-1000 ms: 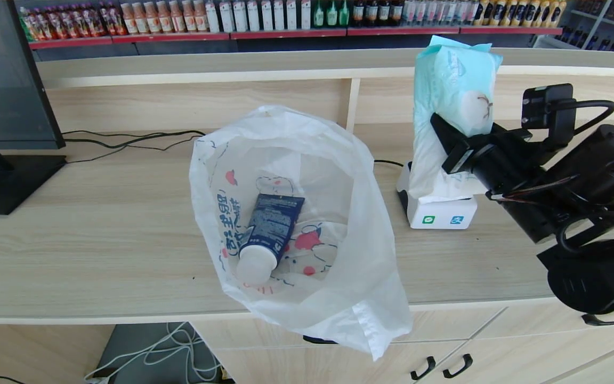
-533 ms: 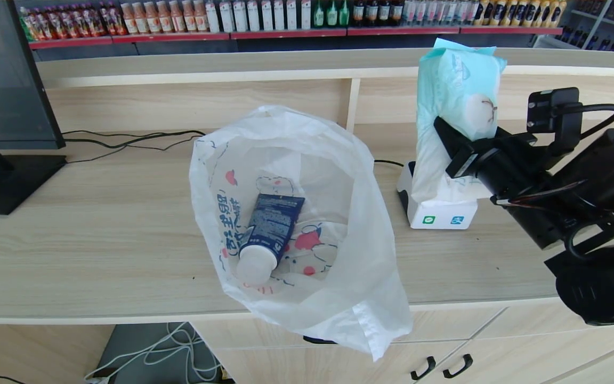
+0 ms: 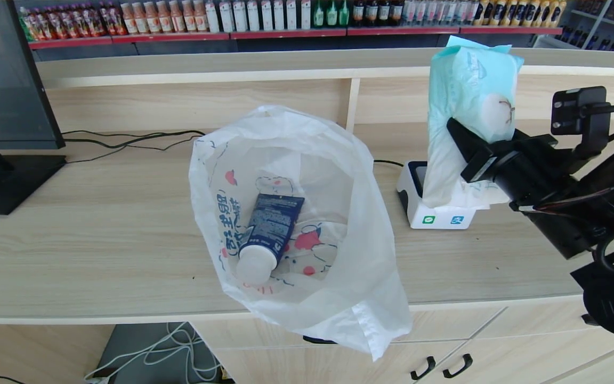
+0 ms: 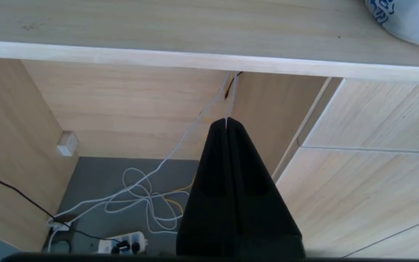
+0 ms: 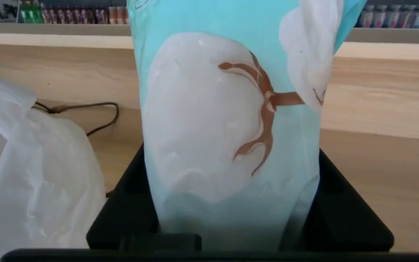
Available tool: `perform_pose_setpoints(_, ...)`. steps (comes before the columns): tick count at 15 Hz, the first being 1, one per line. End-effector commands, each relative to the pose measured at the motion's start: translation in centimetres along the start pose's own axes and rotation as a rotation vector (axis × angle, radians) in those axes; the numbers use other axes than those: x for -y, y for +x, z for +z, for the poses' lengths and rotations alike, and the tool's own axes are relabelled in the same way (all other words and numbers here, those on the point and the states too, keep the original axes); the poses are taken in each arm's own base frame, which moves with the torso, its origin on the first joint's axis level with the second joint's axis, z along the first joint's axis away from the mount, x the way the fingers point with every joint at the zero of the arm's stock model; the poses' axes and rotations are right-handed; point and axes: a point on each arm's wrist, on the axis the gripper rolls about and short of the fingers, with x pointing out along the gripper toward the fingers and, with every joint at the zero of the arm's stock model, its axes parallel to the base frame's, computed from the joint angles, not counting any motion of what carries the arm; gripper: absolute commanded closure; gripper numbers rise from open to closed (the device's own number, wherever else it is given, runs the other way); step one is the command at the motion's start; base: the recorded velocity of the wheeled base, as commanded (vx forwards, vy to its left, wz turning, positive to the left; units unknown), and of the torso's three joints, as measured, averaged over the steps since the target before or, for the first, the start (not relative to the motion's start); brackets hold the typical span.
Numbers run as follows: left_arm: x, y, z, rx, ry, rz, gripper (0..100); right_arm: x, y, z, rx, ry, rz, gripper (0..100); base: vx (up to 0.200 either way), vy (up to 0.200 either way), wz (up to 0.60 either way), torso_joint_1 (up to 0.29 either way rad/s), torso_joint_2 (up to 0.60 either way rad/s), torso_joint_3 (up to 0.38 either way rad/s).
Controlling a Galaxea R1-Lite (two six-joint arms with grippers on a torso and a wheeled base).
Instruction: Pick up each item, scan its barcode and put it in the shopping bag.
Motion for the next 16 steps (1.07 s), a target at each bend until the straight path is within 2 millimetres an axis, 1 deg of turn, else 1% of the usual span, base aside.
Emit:
perform_pose_setpoints(1,0.0,0.0,0.0,0.0,-0.001,0.0,100,0.0,-0.6,0.9,0.019,0.001,0.001,100,0.0,0.0,0.0,0.0,0.0,0.0)
perform_pose_setpoints(5,0.0,0.0,0.0,0.0,-0.001,0.0,100,-0.3,-2.4,2.0,0.022,0.009,0.017,100,0.0,0.0,0.0,0.0,0.0,0.0)
perform_pose_setpoints(6,0.0,0.0,0.0,0.0,-0.001,0.0,100,-0.7,-2.7,2.3,0.028,0.016,0.034,100,0.0,0.0,0.0,0.0,0.0,0.0)
perform_pose_setpoints(8,0.0,0.0,0.0,0.0,0.001,0.0,100,-2.0,-2.9,2.7,0.036,0.037,0.078,100,0.0,0.0,0.0,0.0,0.0,0.0)
perform_pose_setpoints(10,0.0,0.0,0.0,0.0,0.001,0.0,100,-2.0,-2.8,2.8,0.042,0.038,0.077,100,0.0,0.0,0.0,0.0,0.0,0.0)
perform_pose_setpoints(14,0.0,0.0,0.0,0.0,-0.001,0.0,100,-2.0,-2.9,2.9,0.043,0.038,0.077,100,-0.2,0.0,0.0,0.012,0.0,0.002)
perform_pose_setpoints(16,0.0,0.0,0.0,0.0,-0.001,0.0,100,-2.0,-2.4,3.3,0.068,0.039,0.076,100,-0.2,0.0,0.0,-0.019,0.0,0.002)
